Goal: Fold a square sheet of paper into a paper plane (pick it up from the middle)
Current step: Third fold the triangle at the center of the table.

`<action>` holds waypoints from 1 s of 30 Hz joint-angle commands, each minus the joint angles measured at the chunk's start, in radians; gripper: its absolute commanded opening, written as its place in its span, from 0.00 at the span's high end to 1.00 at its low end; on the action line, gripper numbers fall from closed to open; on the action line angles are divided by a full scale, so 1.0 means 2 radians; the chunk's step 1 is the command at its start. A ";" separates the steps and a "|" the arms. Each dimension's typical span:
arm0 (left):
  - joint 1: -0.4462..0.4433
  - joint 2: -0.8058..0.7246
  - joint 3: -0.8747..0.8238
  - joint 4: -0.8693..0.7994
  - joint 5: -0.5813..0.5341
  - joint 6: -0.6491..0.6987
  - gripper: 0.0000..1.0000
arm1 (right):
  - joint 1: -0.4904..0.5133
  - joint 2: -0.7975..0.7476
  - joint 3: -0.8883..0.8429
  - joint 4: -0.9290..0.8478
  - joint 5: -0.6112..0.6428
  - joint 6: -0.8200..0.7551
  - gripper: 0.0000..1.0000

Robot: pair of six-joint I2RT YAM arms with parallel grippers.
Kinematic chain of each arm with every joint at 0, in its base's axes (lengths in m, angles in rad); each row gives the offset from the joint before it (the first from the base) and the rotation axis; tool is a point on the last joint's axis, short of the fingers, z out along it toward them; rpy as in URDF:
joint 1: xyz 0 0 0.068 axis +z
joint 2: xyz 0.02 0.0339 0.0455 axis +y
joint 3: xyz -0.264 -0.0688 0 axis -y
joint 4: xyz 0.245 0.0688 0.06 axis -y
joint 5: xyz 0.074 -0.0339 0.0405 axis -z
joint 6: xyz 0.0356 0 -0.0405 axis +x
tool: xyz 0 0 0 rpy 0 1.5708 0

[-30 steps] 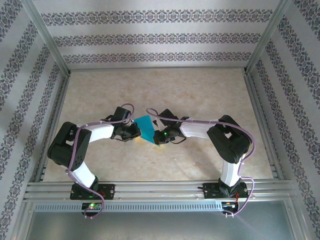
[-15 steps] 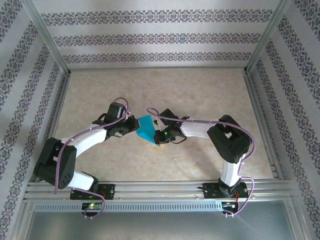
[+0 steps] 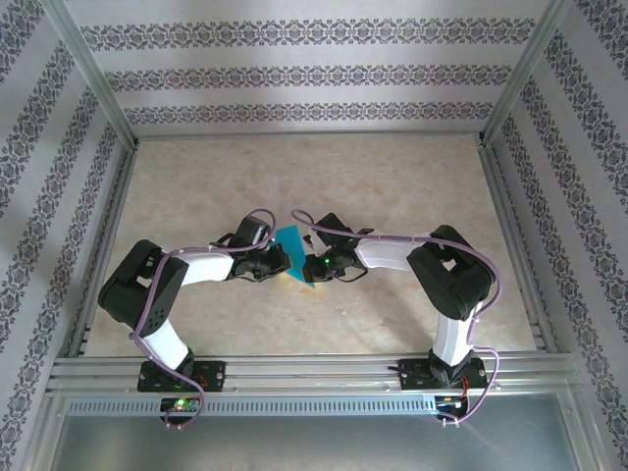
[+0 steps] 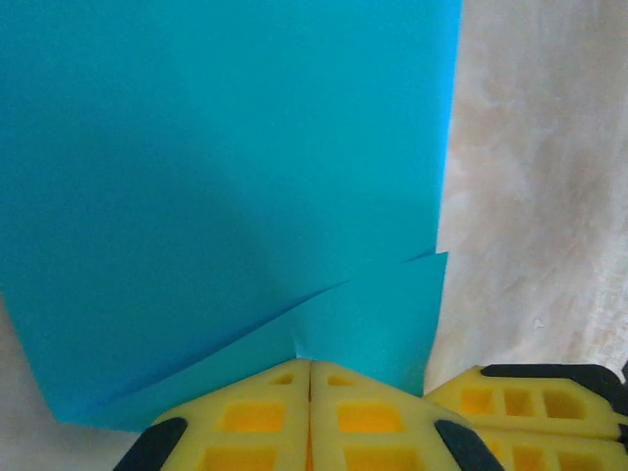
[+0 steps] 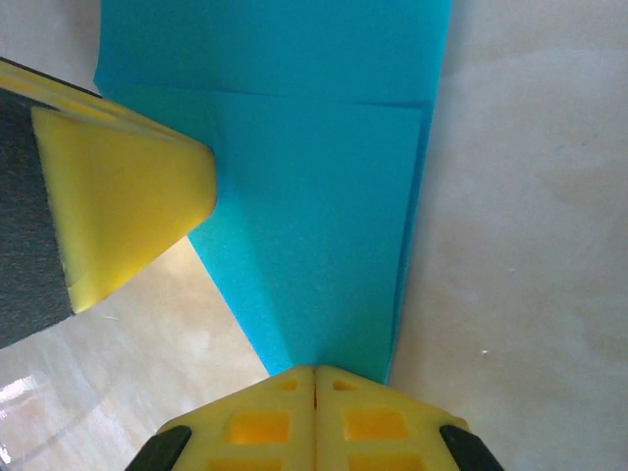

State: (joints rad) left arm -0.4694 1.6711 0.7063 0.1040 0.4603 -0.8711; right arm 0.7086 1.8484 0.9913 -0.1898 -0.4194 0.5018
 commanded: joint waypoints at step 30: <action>0.021 0.030 0.018 -0.095 -0.021 0.046 0.97 | 0.018 0.034 0.050 -0.021 -0.027 0.002 0.93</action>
State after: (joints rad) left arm -0.4427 1.6882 0.7498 0.0170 0.4675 -0.7998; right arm 0.7372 1.8935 1.0782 -0.2317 -0.4721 0.4980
